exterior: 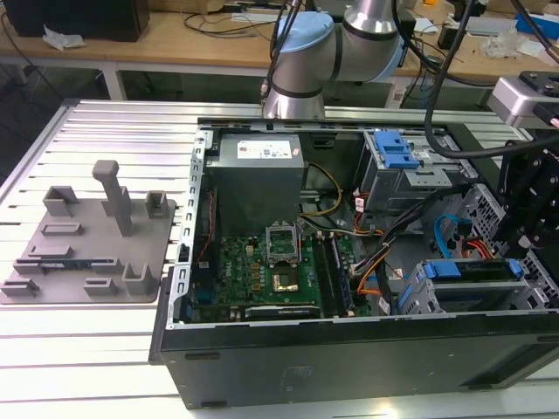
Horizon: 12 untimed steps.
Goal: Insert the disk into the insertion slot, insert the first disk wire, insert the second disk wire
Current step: 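Insert the second disk wire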
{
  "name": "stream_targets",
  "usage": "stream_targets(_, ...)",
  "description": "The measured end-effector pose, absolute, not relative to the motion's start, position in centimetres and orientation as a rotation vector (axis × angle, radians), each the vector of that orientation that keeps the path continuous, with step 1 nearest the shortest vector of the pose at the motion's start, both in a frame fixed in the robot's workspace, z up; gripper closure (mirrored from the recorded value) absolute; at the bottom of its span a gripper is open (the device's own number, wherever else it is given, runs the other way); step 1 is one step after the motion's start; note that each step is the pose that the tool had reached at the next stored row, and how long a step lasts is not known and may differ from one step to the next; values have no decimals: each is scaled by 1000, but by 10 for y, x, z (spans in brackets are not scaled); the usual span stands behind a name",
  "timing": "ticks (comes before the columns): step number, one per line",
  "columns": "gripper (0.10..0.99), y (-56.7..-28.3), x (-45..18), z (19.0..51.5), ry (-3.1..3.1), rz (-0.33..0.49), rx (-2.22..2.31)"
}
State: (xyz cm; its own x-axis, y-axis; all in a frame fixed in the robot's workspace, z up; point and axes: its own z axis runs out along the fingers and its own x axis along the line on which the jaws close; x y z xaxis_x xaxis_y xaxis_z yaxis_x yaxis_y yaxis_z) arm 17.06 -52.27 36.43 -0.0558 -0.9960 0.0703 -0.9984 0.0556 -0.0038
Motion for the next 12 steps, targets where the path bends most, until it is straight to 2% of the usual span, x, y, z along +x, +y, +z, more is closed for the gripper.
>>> stream_targets(6,780,-516,171,364,-2241,90,2120)
stream_targets(12,780,-491,171,364,-2203,163,2083)
